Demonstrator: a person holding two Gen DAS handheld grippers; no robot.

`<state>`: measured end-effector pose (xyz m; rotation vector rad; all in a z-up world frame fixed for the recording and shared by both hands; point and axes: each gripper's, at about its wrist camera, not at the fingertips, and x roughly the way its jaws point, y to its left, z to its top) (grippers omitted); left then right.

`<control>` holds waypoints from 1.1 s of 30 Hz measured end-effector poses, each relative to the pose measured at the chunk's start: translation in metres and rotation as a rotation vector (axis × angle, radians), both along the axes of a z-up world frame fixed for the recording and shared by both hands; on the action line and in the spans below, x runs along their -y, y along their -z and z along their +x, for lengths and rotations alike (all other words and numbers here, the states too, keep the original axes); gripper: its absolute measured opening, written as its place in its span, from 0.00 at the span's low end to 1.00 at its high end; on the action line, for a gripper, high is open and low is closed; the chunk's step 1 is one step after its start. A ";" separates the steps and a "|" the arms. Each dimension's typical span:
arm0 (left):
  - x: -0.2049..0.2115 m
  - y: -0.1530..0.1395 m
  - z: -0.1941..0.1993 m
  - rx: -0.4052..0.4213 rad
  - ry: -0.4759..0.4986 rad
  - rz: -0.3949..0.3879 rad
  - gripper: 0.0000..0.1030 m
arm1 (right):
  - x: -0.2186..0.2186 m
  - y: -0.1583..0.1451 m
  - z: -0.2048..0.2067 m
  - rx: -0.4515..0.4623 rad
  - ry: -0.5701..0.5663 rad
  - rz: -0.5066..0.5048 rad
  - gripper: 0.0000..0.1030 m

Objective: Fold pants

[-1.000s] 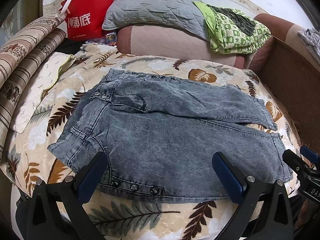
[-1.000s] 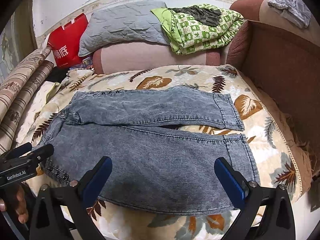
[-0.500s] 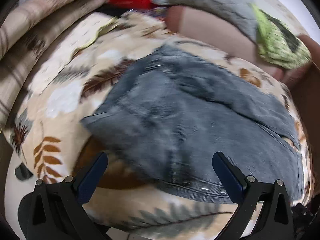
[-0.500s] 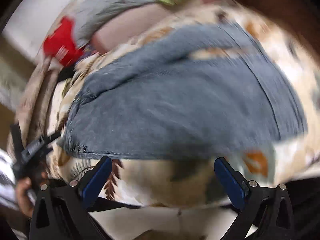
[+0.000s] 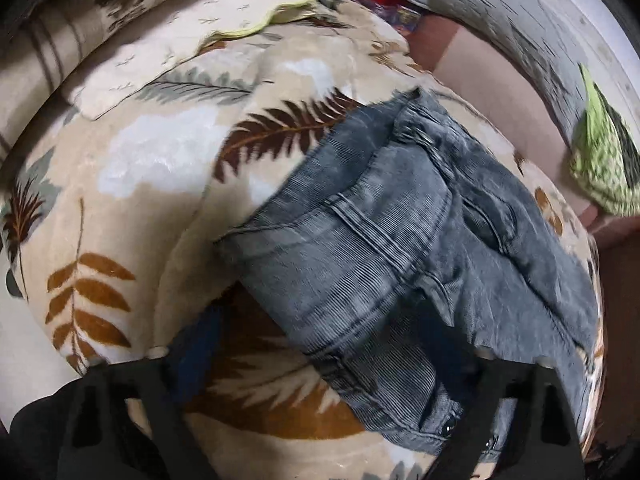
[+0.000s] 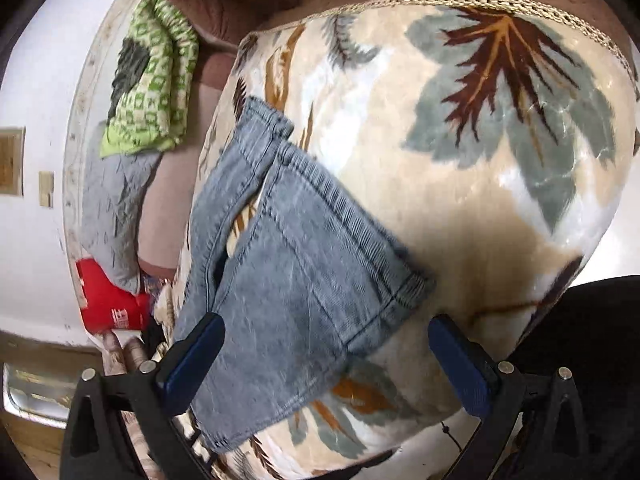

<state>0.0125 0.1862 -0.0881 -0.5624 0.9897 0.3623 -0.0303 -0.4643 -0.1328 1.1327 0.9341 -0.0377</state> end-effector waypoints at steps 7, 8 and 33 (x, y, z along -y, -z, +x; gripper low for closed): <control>-0.017 0.001 -0.002 0.036 -0.059 -0.086 0.84 | 0.006 0.001 0.009 0.010 0.004 -0.022 0.69; -0.019 0.001 -0.002 0.038 -0.071 -0.099 0.83 | 0.007 0.000 0.010 0.012 0.000 -0.026 0.66; 0.032 -0.017 -0.045 -0.020 0.005 0.074 0.03 | 0.033 -0.025 0.030 -0.107 -0.138 -0.401 0.59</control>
